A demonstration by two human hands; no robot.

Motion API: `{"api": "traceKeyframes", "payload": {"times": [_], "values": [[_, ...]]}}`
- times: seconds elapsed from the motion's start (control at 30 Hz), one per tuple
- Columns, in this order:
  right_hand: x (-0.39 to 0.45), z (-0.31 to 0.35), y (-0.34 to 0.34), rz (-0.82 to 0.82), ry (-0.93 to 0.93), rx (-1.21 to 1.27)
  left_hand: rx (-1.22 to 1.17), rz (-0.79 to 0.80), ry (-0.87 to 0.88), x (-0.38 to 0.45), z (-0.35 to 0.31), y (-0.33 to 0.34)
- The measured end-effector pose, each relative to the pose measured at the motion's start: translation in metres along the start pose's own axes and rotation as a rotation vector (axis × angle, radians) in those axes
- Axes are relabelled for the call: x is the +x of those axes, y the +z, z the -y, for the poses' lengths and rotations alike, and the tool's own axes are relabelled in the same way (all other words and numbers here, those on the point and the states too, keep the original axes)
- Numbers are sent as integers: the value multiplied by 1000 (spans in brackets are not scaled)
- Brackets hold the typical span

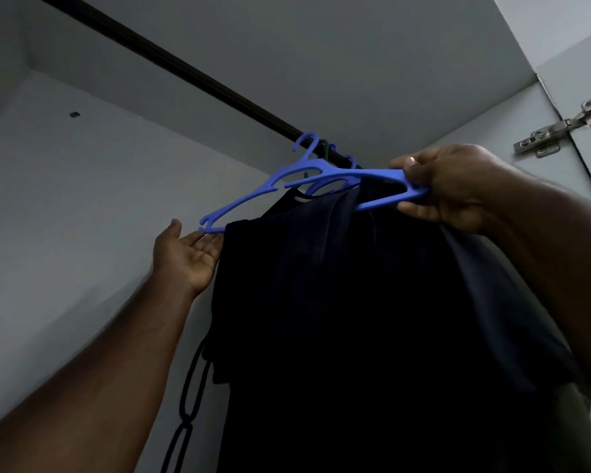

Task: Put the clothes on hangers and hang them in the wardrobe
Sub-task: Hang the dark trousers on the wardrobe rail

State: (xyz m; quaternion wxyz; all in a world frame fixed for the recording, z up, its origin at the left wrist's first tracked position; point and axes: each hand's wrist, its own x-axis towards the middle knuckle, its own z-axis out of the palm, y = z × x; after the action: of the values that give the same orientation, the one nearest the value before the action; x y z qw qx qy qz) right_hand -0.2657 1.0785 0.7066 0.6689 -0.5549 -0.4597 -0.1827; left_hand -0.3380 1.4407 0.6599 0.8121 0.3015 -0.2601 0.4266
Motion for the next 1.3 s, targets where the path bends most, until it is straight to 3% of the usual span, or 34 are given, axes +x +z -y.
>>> {"api": "traceKeyframes", "payload": {"times": [0.33, 0.57, 0.7, 0.8, 0.93, 1.17, 1.3], "values": [[28, -1, -2, -186, -58, 75, 66, 103, -16, 26, -3, 17], [50, 11, 3, -144, -97, -27, 252, 97, -27, 21, 0, 29], [46, 10, 18, -126, -62, 63, 275, 103, -41, 19, 5, 30], [39, 1, 19, -196, 0, 295, 260, 98, -56, 11, 10, 14], [31, -7, 9, -143, 74, 402, 240, 85, -59, 2, 12, 0], [23, -10, 4, -120, 87, 278, 322, 67, -62, -11, 7, 8], [22, -18, -1, -229, -33, -11, 521, 48, -39, -26, 7, 3]]}}
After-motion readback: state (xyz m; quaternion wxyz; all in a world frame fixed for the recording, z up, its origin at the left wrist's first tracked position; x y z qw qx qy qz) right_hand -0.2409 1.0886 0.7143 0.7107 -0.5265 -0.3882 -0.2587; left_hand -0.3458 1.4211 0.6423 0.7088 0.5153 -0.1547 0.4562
